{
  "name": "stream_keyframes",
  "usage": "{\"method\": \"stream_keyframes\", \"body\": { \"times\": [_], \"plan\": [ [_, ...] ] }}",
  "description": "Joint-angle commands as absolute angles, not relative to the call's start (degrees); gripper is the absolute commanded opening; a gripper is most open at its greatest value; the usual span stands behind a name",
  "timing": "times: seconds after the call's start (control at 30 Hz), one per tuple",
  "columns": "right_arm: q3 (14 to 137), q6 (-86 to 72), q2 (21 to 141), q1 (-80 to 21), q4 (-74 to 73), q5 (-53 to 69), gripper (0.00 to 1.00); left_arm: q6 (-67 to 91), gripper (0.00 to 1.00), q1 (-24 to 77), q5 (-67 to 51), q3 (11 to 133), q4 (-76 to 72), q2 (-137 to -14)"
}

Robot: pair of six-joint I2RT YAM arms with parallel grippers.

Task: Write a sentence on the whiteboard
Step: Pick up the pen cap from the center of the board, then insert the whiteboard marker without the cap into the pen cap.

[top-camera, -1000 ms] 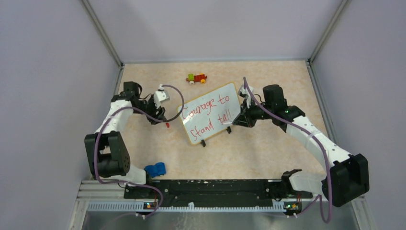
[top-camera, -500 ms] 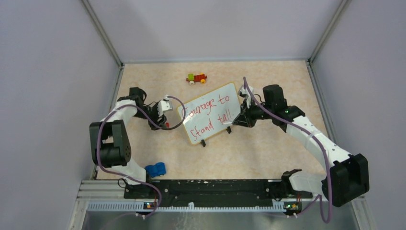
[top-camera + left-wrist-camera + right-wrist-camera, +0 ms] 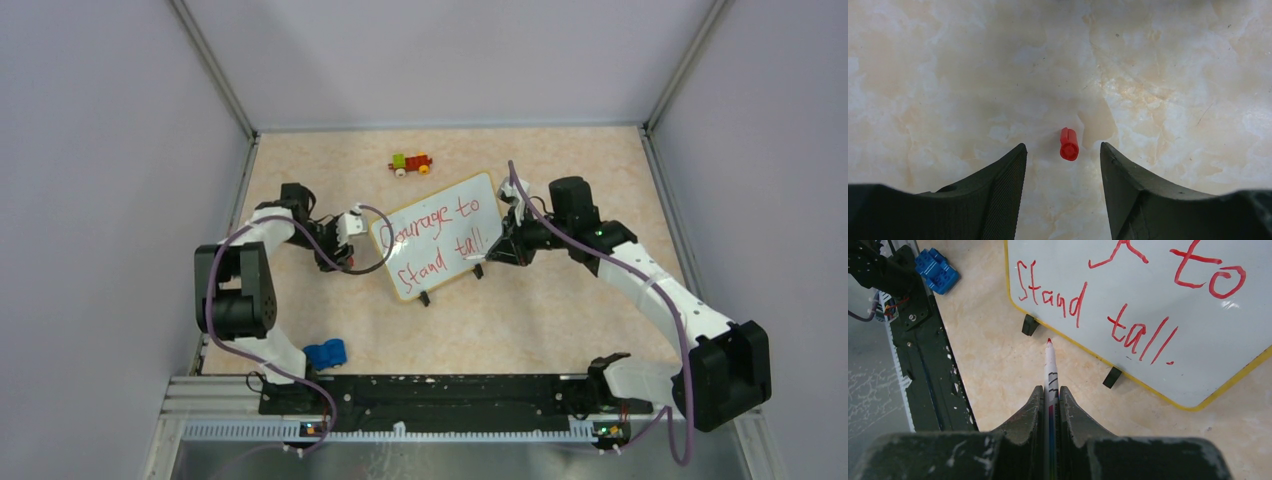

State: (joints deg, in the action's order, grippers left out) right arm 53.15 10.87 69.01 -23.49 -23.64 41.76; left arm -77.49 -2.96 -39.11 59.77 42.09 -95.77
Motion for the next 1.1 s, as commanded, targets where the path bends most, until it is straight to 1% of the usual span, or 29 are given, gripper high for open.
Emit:
{"method": "stream_keyframes", "body": {
  "times": [0.0,0.2,0.37,0.47,0.6,0.73,1.0,1.07],
  "plan": [
    [53.21,11.51,68.72,-23.14,-22.55,42.2,0.0,-76.84,0.6,-2.22,-39.16,59.06,40.31,-96.23],
    [53.25,11.43,68.84,-23.17,-22.57,42.06,0.0,-76.22,0.56,-1.5,-38.77,58.62,39.85,-97.33],
    [53.17,11.51,68.94,-23.06,-22.56,42.05,0.0,-76.2,0.46,-1.41,-38.5,58.5,39.79,-97.65],
    [53.17,11.6,68.91,-23.1,-22.61,42.17,0.0,-76.83,0.35,-1.4,-38.23,58.41,40.56,-97.29],
    [53.19,11.31,68.74,-23.08,-22.52,42.16,0.0,-76.7,0.14,-1.4,-39.6,58.43,42.64,-95.03],
    [53.48,10.59,68.35,-23.16,-22.12,42.12,0.0,-73.39,0.01,-1.45,-41.19,58.26,45.06,-90.96],
    [58.7,9.71,67.1,-23.09,-24.88,40.93,0.0,-63.52,0.0,-3.85,-45.62,64.09,53.76,-81.23],
    [60.51,9.44,66.53,-23.05,-25.82,40.66,0.0,-57.84,0.0,-4.23,-47.54,66.51,54.08,-78.65]
  ]
}}
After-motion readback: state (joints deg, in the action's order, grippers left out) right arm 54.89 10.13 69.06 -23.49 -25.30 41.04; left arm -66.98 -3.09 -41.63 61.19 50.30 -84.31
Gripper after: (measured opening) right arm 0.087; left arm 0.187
